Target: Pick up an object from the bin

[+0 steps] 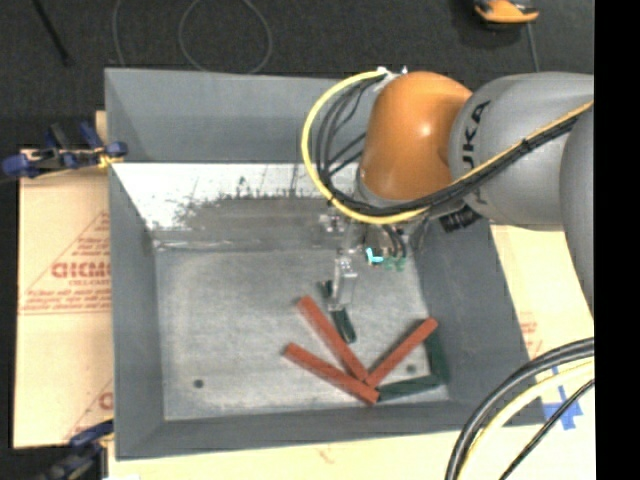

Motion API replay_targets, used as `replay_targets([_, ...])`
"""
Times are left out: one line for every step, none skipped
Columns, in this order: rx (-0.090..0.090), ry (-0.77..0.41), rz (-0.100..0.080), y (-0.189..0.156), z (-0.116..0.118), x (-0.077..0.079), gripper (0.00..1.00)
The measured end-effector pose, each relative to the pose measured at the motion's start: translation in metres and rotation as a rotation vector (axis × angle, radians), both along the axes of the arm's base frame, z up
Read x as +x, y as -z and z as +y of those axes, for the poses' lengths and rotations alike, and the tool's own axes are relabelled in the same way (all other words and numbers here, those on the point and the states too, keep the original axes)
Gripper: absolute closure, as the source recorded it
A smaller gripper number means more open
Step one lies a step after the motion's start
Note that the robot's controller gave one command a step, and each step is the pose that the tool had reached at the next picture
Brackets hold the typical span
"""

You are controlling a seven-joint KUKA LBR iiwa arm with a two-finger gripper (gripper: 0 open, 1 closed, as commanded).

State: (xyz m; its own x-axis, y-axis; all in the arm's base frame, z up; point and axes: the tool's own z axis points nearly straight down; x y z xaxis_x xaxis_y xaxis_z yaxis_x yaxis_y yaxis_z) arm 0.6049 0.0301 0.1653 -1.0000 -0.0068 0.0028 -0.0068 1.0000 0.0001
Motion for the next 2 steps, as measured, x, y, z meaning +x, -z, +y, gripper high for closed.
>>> replay_targets([-0.001,-0.065,-0.010,0.0954,-0.0392,-0.0827,0.00])
replay_targets([-0.001,-0.064,-0.017,0.0918,-0.0382,-0.0792,1.00])
